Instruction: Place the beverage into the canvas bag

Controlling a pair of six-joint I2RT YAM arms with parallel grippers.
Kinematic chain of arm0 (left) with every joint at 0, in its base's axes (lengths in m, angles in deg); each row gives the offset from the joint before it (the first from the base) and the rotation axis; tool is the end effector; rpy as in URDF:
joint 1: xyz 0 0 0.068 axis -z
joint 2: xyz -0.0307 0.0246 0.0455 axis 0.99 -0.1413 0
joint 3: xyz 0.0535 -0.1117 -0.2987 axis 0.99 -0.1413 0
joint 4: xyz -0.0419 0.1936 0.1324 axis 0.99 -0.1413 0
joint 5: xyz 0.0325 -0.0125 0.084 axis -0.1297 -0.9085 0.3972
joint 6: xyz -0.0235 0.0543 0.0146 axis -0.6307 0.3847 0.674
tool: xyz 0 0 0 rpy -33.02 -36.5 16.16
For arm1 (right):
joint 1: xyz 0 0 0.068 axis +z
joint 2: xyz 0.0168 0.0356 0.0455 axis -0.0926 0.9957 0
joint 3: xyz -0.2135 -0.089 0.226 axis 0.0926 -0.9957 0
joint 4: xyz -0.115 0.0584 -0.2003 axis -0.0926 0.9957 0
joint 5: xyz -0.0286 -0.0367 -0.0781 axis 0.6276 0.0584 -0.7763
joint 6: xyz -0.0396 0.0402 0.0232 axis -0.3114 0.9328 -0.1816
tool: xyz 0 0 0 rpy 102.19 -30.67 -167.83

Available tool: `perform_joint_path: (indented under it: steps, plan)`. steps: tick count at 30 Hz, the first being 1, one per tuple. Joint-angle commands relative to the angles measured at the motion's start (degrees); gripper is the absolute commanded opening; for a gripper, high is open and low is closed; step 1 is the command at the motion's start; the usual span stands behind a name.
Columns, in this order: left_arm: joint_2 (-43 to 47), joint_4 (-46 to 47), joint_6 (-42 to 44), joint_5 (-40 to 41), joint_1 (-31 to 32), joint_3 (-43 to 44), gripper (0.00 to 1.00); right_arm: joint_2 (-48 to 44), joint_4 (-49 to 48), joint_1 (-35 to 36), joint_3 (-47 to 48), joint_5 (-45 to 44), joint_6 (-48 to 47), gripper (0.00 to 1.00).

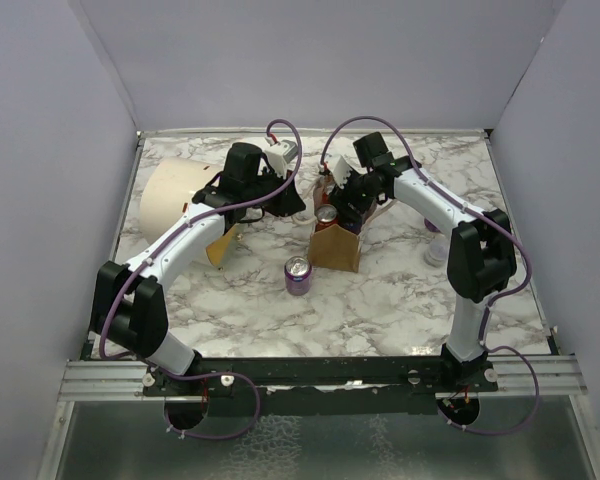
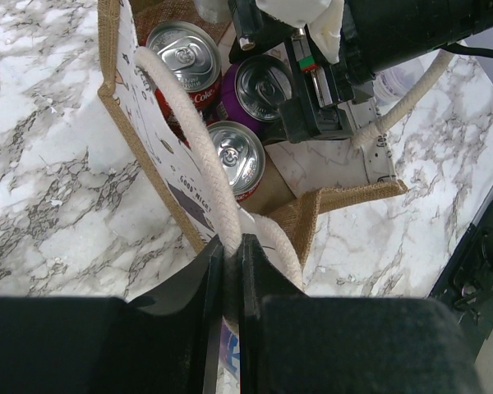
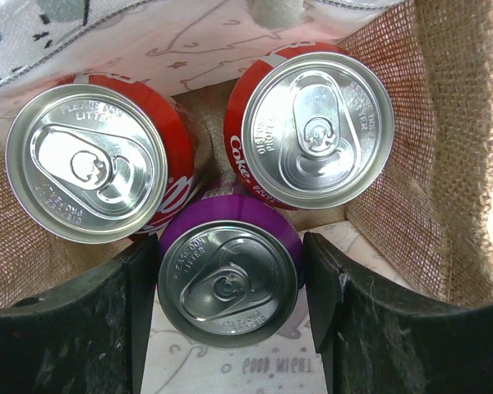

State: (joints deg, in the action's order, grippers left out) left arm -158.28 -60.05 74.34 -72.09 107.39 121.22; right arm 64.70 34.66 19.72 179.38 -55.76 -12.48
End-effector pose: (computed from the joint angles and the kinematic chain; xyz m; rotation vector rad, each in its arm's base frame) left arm 0.2893 -0.1628 0.3651 0.5733 2.0869 -0.9225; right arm 0.3699 0.1879 0.2916 -1.3557 2.2134 0.3491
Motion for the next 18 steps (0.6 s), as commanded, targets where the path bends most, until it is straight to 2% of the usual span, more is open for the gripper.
perform_joint_path:
  steps: [1,6,18]
  plan:
    - [2.26,0.99,0.74,-1.59,0.24,-0.61,0.0,-0.05,-0.98,-0.42,-0.7,-0.72,-1.7,0.57]
    - [2.47,1.02,0.82,-1.64,0.23,-0.66,0.0,-0.34,-0.21,-0.34,0.21,-0.86,-1.94,0.66]
    - [2.93,1.01,0.94,-1.56,0.24,-0.89,0.0,-1.0,0.63,-0.36,1.75,-0.28,-2.14,0.77]
